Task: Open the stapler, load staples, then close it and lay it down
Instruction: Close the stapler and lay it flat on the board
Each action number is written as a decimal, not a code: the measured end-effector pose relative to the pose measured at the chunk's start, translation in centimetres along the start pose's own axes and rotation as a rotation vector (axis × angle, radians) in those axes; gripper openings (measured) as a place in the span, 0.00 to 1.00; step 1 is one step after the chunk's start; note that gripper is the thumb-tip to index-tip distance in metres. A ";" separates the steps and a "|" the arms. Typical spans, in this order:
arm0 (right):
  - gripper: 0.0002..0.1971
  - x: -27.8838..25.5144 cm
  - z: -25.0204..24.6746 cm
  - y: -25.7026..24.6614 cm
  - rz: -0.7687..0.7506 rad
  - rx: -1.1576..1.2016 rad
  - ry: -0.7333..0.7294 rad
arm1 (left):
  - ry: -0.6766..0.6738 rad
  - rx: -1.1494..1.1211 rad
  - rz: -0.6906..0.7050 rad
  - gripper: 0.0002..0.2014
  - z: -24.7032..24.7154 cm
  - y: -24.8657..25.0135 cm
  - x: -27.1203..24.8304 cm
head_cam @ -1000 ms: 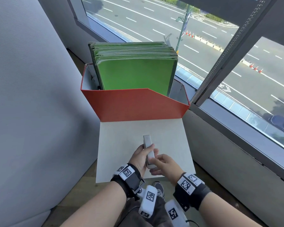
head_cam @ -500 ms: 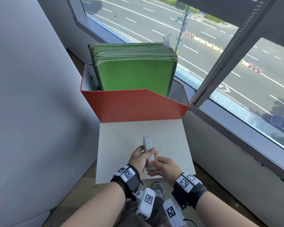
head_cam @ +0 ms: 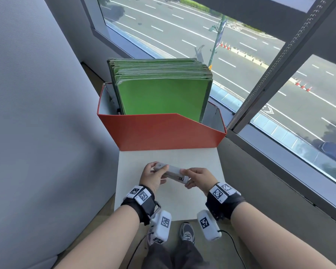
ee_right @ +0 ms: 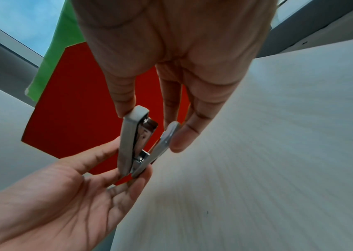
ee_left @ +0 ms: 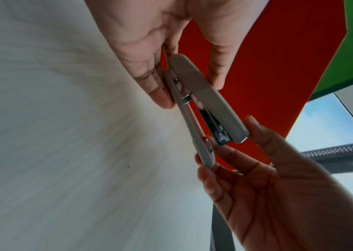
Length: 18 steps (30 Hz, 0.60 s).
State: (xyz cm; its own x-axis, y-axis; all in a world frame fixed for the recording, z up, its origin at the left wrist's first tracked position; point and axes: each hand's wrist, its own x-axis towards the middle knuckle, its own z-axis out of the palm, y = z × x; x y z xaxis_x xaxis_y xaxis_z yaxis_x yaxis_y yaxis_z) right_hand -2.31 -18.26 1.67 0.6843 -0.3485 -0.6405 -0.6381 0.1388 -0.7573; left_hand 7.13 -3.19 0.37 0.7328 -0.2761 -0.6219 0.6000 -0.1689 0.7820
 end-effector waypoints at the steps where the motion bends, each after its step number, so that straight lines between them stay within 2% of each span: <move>1: 0.15 0.7 -0.1 -0.2 -0.004 -0.014 0.024 | 0.021 0.014 0.020 0.20 -0.1 0.1 0.5; 3: 0.17 2.0 -0.4 -0.8 -0.012 -0.027 0.069 | 0.060 0.056 0.066 0.20 -0.3 0.3 1.4; 8: 0.14 4.6 -0.4 -2.6 -0.050 -0.036 0.148 | 0.133 0.200 0.121 0.18 -0.4 1.0 4.1; 11: 0.16 6.4 0.0 -2.8 -0.062 -0.078 0.178 | 0.163 0.298 0.124 0.21 -0.4 1.0 5.7; 13: 0.13 7.4 0.3 -2.7 -0.068 -0.120 0.193 | 0.182 0.340 0.124 0.21 -0.4 0.8 6.4; 18: 0.13 8.7 0.7 -2.5 -0.062 -0.136 0.233 | 0.212 0.415 0.128 0.16 -0.1 0.9 7.4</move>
State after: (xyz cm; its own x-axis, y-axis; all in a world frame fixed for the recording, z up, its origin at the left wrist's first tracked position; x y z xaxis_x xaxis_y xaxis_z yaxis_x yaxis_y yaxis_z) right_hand 5.47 -20.99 -2.07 0.6341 -0.5585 -0.5348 -0.6495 -0.0094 -0.7603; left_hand 13.11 -5.28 -3.58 0.8677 -0.1278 -0.4804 0.3534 -0.5212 0.7768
